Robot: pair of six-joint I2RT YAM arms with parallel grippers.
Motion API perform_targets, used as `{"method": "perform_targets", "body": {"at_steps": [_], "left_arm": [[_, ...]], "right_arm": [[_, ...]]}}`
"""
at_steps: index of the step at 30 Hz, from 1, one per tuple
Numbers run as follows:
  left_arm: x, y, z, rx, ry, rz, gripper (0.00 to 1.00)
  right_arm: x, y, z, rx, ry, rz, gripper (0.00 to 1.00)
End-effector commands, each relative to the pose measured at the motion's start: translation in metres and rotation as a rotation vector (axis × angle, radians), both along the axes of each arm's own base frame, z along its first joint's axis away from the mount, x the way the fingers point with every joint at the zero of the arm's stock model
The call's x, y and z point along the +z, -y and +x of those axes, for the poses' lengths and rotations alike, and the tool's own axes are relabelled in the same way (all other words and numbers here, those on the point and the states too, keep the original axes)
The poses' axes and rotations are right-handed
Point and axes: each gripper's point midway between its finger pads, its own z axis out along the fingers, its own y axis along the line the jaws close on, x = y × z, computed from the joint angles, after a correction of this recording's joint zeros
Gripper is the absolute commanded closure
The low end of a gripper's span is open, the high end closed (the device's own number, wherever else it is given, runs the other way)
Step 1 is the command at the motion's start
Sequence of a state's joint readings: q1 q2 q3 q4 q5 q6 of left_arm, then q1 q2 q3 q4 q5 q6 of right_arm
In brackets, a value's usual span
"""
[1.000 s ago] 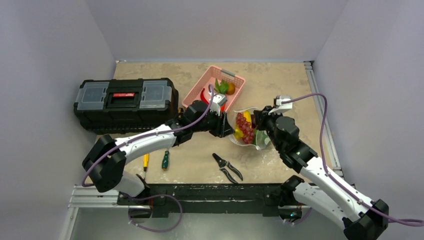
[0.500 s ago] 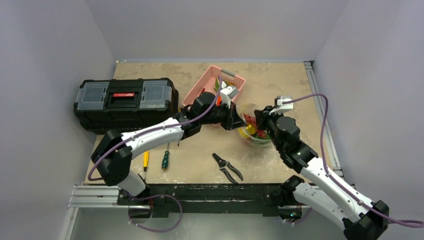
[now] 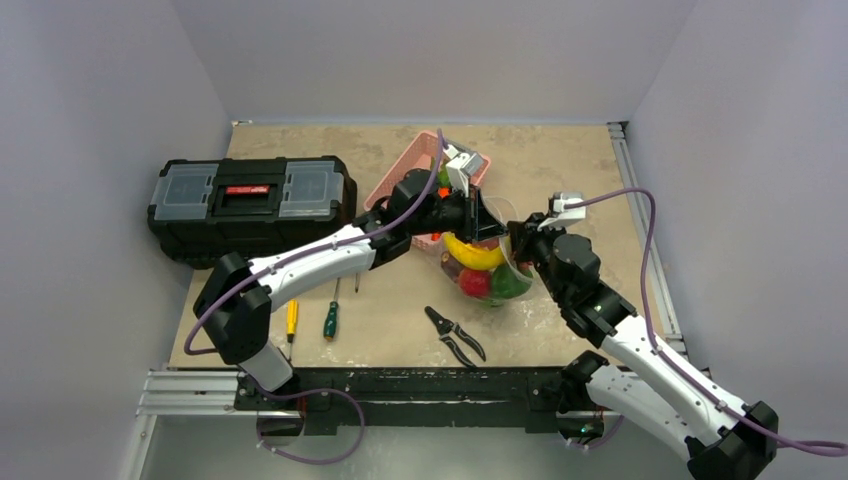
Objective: Place the food in the zip-top bag and seal the zipper
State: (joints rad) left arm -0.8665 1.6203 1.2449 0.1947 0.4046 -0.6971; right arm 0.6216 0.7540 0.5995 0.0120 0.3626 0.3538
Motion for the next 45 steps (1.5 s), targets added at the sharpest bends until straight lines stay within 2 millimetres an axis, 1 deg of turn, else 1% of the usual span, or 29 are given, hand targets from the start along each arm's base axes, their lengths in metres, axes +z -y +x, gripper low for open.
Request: {"method": "perform_targets", "body": {"at_steps": [1, 3, 8, 11, 16, 19, 21, 25, 26, 27, 28, 31, 33, 35, 37, 39, 45], "left_arm": [[0.011, -0.004, 0.001, 0.025, 0.014, -0.022, 1.00], [0.007, -0.008, 0.000, 0.031, 0.014, -0.006, 1.00], [0.008, -0.017, -0.006, 0.037, 0.023, -0.002, 1.00], [0.006, -0.023, -0.010, 0.039, 0.032, 0.005, 1.00], [0.015, -0.034, -0.021, 0.043, 0.064, -0.014, 1.00], [0.024, -0.043, -0.028, 0.049, 0.091, -0.032, 1.00], [0.030, -0.049, -0.033, 0.053, 0.108, -0.049, 1.00], [0.038, -0.067, -0.044, 0.072, 0.137, -0.075, 1.00], [0.038, -0.072, -0.047, 0.078, 0.141, -0.080, 1.00], [0.033, -0.076, -0.051, 0.083, 0.139, -0.079, 1.00], [0.034, -0.081, -0.054, 0.089, 0.142, -0.087, 1.00], [0.029, -0.096, -0.062, 0.114, 0.148, -0.092, 1.00], [0.026, -0.105, -0.065, 0.133, 0.152, -0.091, 1.00], [0.023, -0.114, -0.069, 0.147, 0.152, -0.087, 1.00], [0.019, -0.123, -0.072, 0.170, 0.147, -0.086, 1.00], [0.011, -0.135, -0.073, 0.213, 0.136, -0.079, 1.00], [-0.029, -0.167, -0.079, 0.310, 0.091, -0.011, 1.00]], "right_arm": [[0.021, -0.004, -0.003, 0.025, 0.063, 0.049, 1.00], [0.019, -0.005, -0.002, 0.029, 0.059, 0.046, 1.00], [0.018, -0.008, -0.001, 0.040, 0.055, 0.032, 1.00], [0.022, -0.011, -0.002, 0.069, 0.075, 0.025, 1.00], [0.039, -0.021, -0.006, 0.131, 0.103, 0.034, 1.00], [0.057, -0.035, -0.010, 0.207, 0.116, 0.056, 1.00], [0.066, -0.050, -0.014, 0.281, 0.112, 0.070, 1.00], [0.081, -0.086, -0.024, 0.433, 0.098, 0.104, 1.00], [0.081, -0.096, -0.027, 0.480, 0.087, 0.104, 1.00], [0.080, -0.108, -0.029, 0.523, 0.074, 0.097, 1.00], [0.078, -0.120, -0.031, 0.559, 0.064, 0.082, 1.00], [0.069, -0.161, -0.042, 0.664, 0.048, 0.007, 1.00], [0.065, -0.185, -0.044, 0.707, 0.042, -0.026, 1.00], [0.064, -0.207, -0.040, 0.736, 0.027, -0.032, 1.00], [0.064, -0.220, -0.037, 0.754, 0.019, -0.021, 1.00], [0.062, -0.231, -0.037, 0.787, 0.017, -0.014, 1.00], [0.046, -0.249, -0.043, 0.873, -0.010, -0.019, 1.00]]}}
